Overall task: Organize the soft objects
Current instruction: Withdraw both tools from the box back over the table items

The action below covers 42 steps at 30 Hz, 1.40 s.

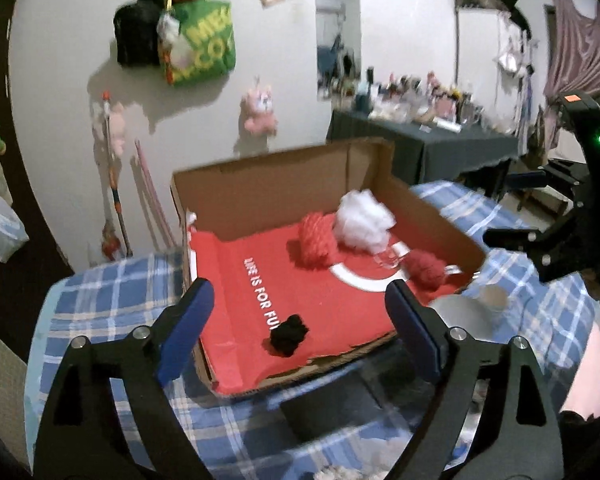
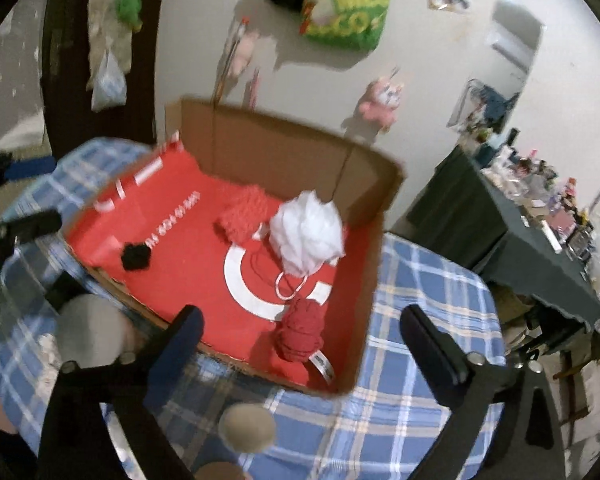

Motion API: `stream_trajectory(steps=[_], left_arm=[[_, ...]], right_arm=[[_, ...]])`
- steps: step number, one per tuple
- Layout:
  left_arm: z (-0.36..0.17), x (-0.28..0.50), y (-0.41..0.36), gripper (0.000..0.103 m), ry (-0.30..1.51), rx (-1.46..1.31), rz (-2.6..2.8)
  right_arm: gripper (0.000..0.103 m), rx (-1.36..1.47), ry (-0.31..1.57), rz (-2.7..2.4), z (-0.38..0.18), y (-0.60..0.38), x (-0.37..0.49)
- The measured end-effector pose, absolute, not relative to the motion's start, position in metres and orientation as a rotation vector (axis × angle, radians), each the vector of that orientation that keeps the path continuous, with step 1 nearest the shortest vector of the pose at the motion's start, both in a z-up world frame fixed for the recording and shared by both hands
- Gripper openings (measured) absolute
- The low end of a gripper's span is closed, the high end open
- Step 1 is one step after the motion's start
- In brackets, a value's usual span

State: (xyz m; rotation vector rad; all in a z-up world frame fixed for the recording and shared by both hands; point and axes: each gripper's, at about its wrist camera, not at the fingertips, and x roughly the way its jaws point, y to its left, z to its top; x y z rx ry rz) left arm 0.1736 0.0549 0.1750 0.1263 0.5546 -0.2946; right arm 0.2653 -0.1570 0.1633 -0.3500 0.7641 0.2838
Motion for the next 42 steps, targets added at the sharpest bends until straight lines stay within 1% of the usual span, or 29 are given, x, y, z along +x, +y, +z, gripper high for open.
stream_trajectory(steps=[2,5,9,14,19,26,30,36,42], left_arm=[[0.18,0.158,0.053,0.089,0.523,0.122,-0.295],[0.185,0.129,0.05,0.094,0.461,0.104,-0.288],[0.185,0.097,0.045,0.095,0.398,0.086,-0.273],[0.181,0.065,0.043,0.095,0.345,0.044,-0.239],[0.17,0.036,0.037,0.095,0.297,0.019,-0.206],[0.14,0.012,0.021,0.097,0.275,0.025,-0.19],[0.122,0.004,0.012,0.097,0.293,0.027,-0.198],[0.098,0.002,0.005,0.097,0.332,0.023,-0.191],[0.072,0.007,0.003,0.097,0.389,0.014,-0.178]], right_arm=[[0.103,-0.308,0.716,0.271,0.177,-0.167,0.249],[0.103,-0.235,0.659,0.258,0.194,-0.183,0.222],[0.103,-0.178,0.575,0.22,0.204,-0.2,0.181],[0.103,-0.163,0.48,0.182,0.199,-0.204,0.127],[0.103,-0.138,0.408,0.154,0.182,-0.2,0.084],[0.103,-0.094,0.342,0.101,0.15,-0.188,0.042],[0.103,-0.08,0.307,0.085,0.131,-0.182,0.026],[0.103,-0.002,0.292,0.064,0.102,-0.187,0.015],[0.103,-0.01,0.341,0.041,0.072,-0.185,0.02]])
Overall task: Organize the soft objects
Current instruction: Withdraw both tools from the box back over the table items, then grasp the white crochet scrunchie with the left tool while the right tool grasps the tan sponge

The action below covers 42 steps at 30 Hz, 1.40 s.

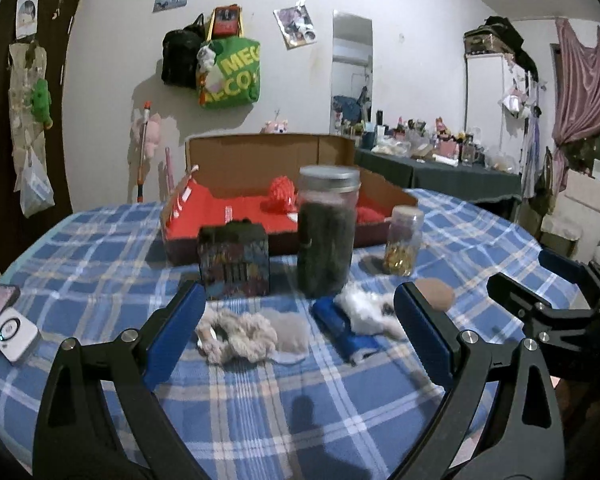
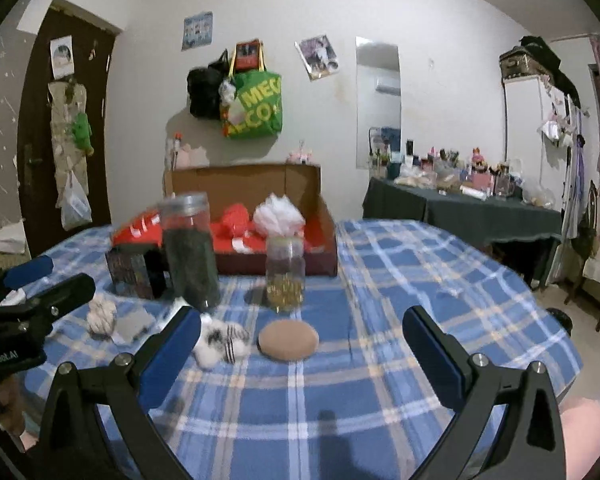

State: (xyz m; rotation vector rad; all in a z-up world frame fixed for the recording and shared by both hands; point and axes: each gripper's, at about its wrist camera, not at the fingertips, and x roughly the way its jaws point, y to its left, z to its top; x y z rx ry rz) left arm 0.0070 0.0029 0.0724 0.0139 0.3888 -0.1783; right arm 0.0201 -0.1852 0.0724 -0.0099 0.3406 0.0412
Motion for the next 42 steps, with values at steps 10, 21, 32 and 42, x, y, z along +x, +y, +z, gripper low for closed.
stream_trajectory(steps=[10,21,32,42], left_arm=[[0.041,0.022,0.009,0.097,0.508,-0.029,-0.156],[0.03,0.041,0.02,0.097,0.631,-0.049,-0.152],[0.034,0.067,0.049,0.097,0.737,-0.09,-0.154],[0.029,0.092,0.052,0.078,0.799,-0.069,-0.202]], right_arm=[[0.103,-0.016,0.436,0.054,0.04,-0.183,0.031],[0.103,-0.004,0.503,0.075,0.026,-0.184,0.046],[0.103,-0.03,0.583,0.082,0.031,-0.186,0.075],[0.098,-0.05,0.666,0.095,0.033,-0.187,0.109]])
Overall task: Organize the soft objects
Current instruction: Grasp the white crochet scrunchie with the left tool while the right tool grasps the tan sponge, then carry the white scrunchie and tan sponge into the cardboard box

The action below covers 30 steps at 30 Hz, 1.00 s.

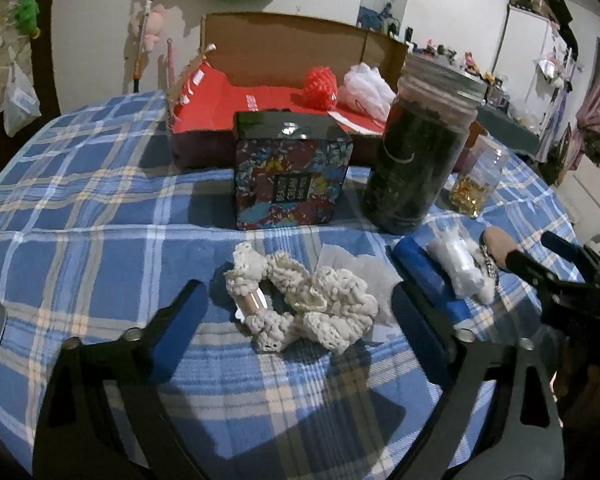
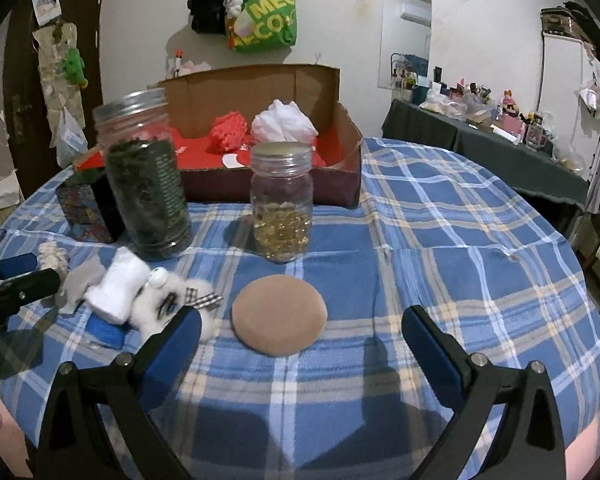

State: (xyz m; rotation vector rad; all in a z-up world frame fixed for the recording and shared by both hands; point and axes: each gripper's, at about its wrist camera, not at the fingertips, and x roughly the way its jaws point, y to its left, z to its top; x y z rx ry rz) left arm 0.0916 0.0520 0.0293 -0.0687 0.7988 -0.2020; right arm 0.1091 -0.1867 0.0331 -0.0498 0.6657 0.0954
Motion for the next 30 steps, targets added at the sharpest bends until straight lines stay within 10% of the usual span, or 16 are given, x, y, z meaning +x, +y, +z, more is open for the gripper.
stream_trajectory(steps=[5,8,22,30], left_arm=[[0.026,0.095,0.05,0.04,0.813,-0.057,-0.244],[0.03,0.091,0.049,0.034,0.801,-0.047,-0.245],[0.059,0.082,0.032,0.034,0.719,-0.03,-0.301],[0.059,0.083,0.027,0.034,0.72,-0.029,-0.315]], right_arm=[[0.051,-0.065,0.742,0.123,0.024,-0.186,0.126],[0.041,-0.048,0.751,0.177,0.022,-0.185,0.125],[0.011,-0.027,0.641,0.293,0.054,-0.172,0.105],[0.01,-0.033,0.635,0.328,0.055,-0.165,0.105]])
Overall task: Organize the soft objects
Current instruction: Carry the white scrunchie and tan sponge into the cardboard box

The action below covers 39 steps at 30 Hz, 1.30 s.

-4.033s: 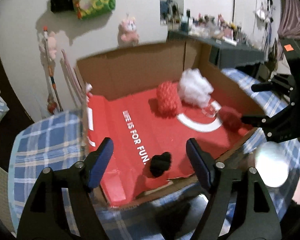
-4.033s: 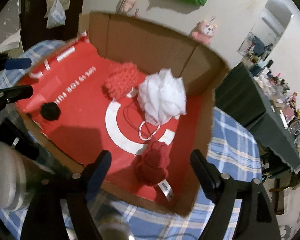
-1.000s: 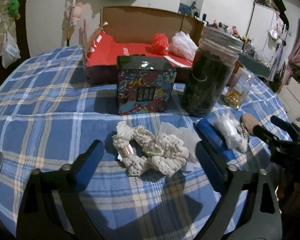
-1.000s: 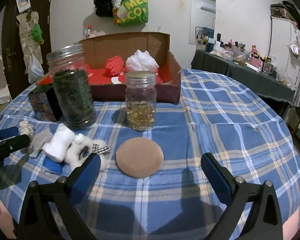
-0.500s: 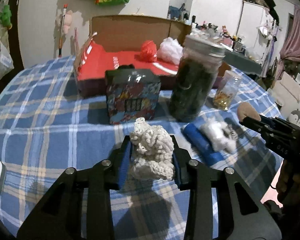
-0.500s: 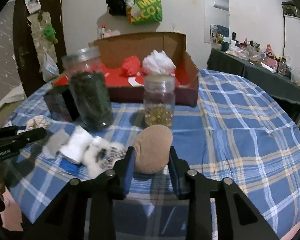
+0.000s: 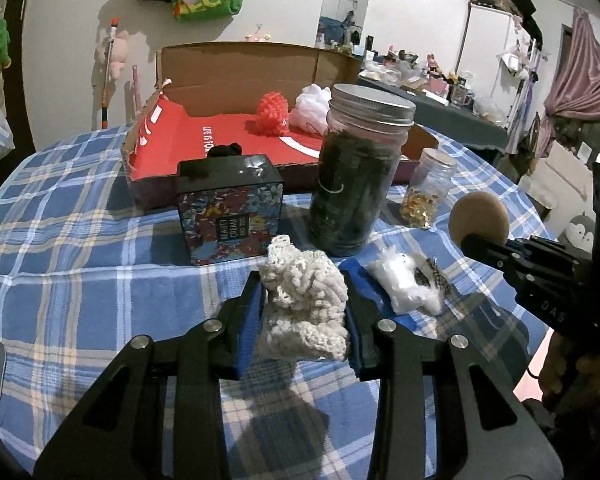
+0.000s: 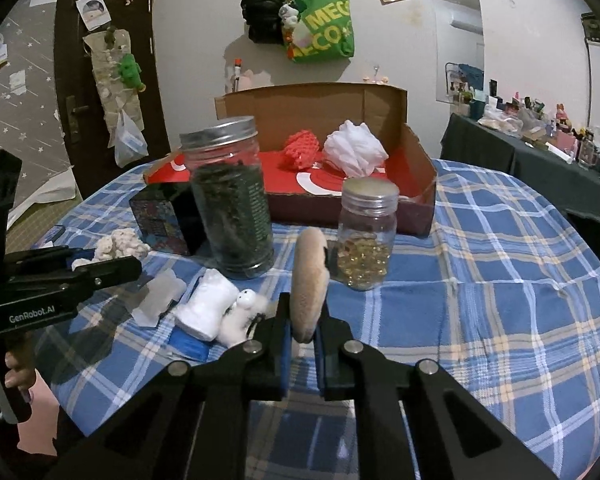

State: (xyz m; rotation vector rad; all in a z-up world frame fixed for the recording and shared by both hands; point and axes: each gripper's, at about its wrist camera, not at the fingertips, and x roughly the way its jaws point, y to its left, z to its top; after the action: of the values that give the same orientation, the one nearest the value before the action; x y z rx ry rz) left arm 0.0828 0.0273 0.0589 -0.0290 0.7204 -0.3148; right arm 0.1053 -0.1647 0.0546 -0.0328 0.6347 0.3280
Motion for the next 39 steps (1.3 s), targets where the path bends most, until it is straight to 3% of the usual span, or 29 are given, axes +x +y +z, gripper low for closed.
stream_trajectory(steps=[39], left_arm=[[0.109,0.129,0.039,0.034,0.637,0.01,-0.311]], right_arm=[[0.01,0.005,0.577,0.323,0.102,-0.187,0.15]])
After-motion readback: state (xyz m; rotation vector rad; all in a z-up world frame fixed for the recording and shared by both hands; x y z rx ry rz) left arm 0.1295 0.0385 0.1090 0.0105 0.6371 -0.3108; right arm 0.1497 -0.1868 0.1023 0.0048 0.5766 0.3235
